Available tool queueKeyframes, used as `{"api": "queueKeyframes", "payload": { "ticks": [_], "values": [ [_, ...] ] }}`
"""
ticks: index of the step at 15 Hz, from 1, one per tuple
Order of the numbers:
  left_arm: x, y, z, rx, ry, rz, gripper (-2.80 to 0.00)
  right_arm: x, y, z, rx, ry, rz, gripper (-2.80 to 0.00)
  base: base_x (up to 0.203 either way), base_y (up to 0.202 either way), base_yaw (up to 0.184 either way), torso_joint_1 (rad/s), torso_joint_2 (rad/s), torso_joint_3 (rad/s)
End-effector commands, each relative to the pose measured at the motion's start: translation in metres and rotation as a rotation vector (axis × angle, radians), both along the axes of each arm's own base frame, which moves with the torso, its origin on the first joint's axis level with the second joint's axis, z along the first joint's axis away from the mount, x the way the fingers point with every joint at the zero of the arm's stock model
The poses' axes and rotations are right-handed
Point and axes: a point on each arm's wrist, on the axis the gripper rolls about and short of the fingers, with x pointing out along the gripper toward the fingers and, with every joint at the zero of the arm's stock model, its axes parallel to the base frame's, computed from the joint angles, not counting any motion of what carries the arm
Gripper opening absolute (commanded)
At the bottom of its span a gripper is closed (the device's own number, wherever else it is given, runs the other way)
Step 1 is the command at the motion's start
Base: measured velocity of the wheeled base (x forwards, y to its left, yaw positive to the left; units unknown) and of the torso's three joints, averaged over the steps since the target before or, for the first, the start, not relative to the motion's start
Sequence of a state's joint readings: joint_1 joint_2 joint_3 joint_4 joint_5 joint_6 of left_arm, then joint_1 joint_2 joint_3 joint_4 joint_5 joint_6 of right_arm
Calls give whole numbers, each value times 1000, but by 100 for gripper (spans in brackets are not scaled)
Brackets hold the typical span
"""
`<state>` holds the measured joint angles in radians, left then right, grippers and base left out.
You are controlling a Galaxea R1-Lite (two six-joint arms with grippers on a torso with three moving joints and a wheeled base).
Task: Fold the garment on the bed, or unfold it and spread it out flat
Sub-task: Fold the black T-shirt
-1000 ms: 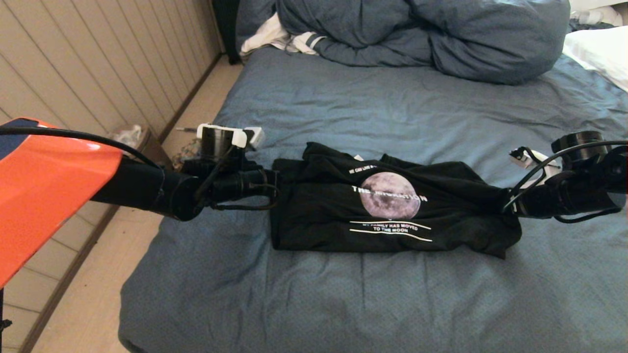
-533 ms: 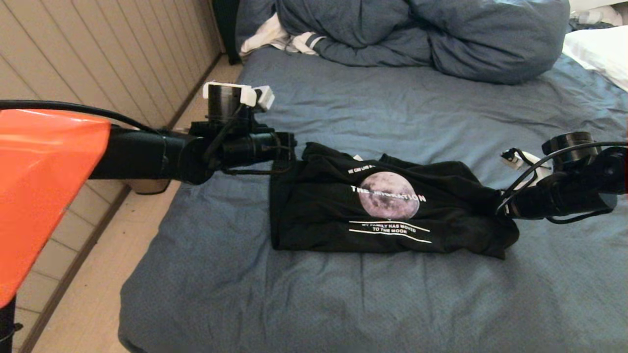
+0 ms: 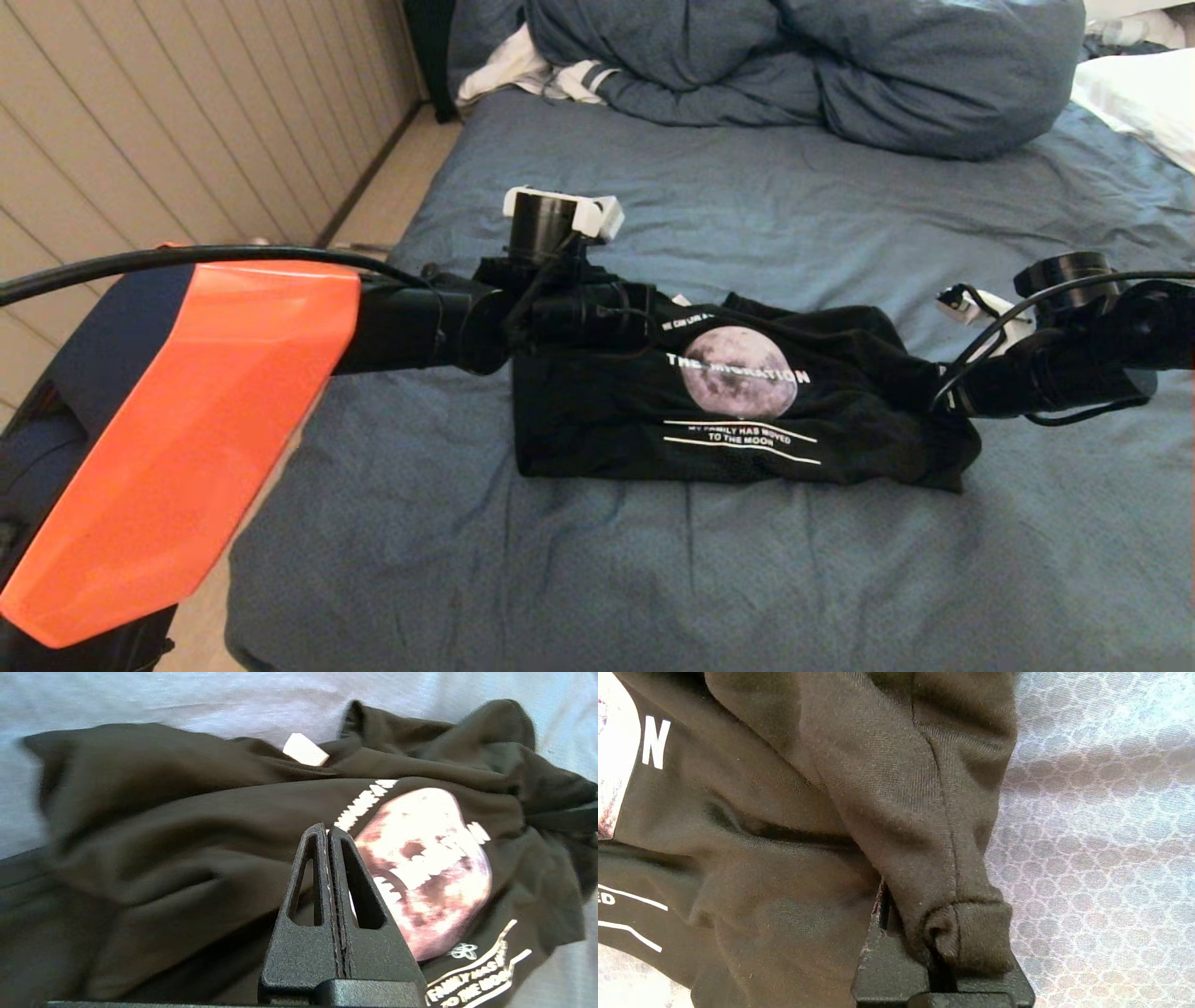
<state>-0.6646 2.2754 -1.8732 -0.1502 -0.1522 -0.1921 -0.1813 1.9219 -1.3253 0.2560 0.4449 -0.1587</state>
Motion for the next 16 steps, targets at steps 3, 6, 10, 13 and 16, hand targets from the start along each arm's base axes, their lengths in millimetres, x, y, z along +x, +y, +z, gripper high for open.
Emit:
{"api": "queueKeyframes", "payload": {
  "ticks": [3,6,10,13,16],
  "values": [
    [17,0,-29,31,35,21,-280,1,0,-2,1,5,3,-280,0,0,0,0,0,0],
    [39,19,-46,49,54,88,-280,1,0,1,-1,-2,3,-280,0,0,0,0,0,0],
    [52,35,-51,51,53,129,-280,-2,-4,3,-4,-7,-11,-280,0,0,0,0,0,0],
    [59,44,-49,46,33,163,-280,-6,-14,4,-8,-10,-40,-280,0,0,0,0,0,0],
    [66,59,-47,43,30,196,-280,-7,-22,4,-9,-9,-63,-280,0,0,0,0,0,0]
  ]
}}
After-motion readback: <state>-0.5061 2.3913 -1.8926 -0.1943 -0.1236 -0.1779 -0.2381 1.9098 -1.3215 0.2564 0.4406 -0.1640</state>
